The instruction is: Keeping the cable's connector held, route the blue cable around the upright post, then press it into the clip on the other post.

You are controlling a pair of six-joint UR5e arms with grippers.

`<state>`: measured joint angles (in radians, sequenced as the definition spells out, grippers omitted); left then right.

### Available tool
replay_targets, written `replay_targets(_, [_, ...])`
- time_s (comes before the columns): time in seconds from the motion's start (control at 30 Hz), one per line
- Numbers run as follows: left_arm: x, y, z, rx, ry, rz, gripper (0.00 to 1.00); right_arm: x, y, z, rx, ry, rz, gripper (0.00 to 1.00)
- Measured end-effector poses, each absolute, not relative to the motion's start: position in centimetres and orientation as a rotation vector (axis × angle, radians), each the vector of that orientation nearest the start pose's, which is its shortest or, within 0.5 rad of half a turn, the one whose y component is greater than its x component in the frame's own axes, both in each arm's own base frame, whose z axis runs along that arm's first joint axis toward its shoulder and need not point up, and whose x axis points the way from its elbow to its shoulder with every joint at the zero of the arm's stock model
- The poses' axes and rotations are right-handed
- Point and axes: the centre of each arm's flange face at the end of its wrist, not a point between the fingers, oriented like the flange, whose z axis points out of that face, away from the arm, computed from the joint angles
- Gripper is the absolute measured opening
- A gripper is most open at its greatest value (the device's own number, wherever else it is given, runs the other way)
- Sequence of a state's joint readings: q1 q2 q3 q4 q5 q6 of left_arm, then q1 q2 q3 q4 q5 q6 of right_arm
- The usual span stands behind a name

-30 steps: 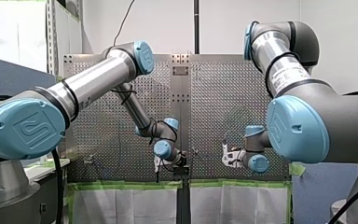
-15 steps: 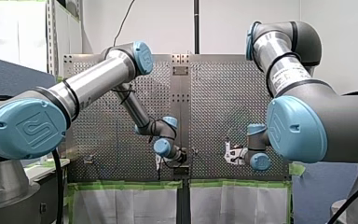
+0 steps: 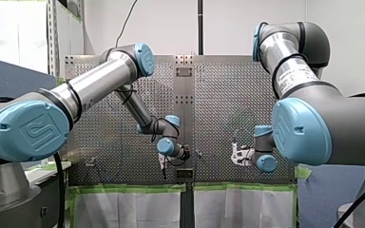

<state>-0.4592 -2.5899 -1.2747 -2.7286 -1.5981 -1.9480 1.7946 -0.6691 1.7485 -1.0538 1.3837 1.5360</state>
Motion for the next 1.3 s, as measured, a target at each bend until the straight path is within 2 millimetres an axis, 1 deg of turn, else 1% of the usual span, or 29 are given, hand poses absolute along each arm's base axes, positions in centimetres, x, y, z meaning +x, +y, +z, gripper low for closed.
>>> replay_targets(0.13, [58.9,-43.4,0.0,0.061,1.920,-0.536,0.00,28.3,-56.9,-2.0,1.528,-0.972,1.470,0.00])
replay_targets(0.37, [59.0,-43.3,0.0,0.077,1.917,-0.520,0.00,28.4,-58.5,-1.0,1.500,-0.966,1.493,0.00])
replay_targets(0.57, [59.0,-43.3,0.1,0.085,1.915,-0.510,0.00,28.4,-59.4,-0.7,1.492,-0.969,1.500,0.00])
replay_targets(0.63, [59.0,-43.3,0.1,0.091,1.913,-0.507,0.00,28.4,-59.6,-0.8,1.493,-0.971,1.501,0.00])
replay_targets(0.8, [58.9,-43.3,0.1,0.118,1.915,-0.486,0.00,28.4,-59.7,-2.4,1.525,-0.988,1.480,0.00])
replay_targets(0.83, [58.9,-43.3,0.1,0.122,1.916,-0.481,0.09,28.4,-59.7,-2.6,1.530,-0.990,1.476,0.00])
replay_targets(0.87, [58.8,-43.3,0.0,0.130,1.918,-0.474,0.28,28.4,-59.7,-2.8,1.536,-0.992,1.472,0.00])
replay_targets(0.9, [58.8,-43.3,0.0,0.137,1.919,-0.469,0.28,28.4,-59.7,-2.9,1.539,-0.994,1.470,0.00])
replay_targets(0.93, [58.7,-43.4,0.0,0.144,1.919,-0.463,0.42,28.4,-59.7,-2.9,1.541,-0.994,1.469,0.00])
replay_targets(0.97, [58.7,-43.4,0.0,0.153,1.919,-0.455,0.61,28.4,-59.7,-3.0,1.544,-0.995,1.467,0.00])
replay_targets(1.0, [58.7,-43.4,0.1,0.159,1.917,-0.447,0.61,28.4,-59.7,-3.0,1.545,-0.996,1.466,0.00])
replay_targets(1.07, [58.7,-43.3,0.2,0.170,1.913,-0.424,1.00,28.4,-59.7,-3.0,1.546,-0.996,1.465,0.00])
replay_targets(1.3, [58.4,-43.1,0.2,0.213,1.924,-0.343,1.00,28.5,-59.8,-3.0,1.550,-0.990,1.469,0.00])
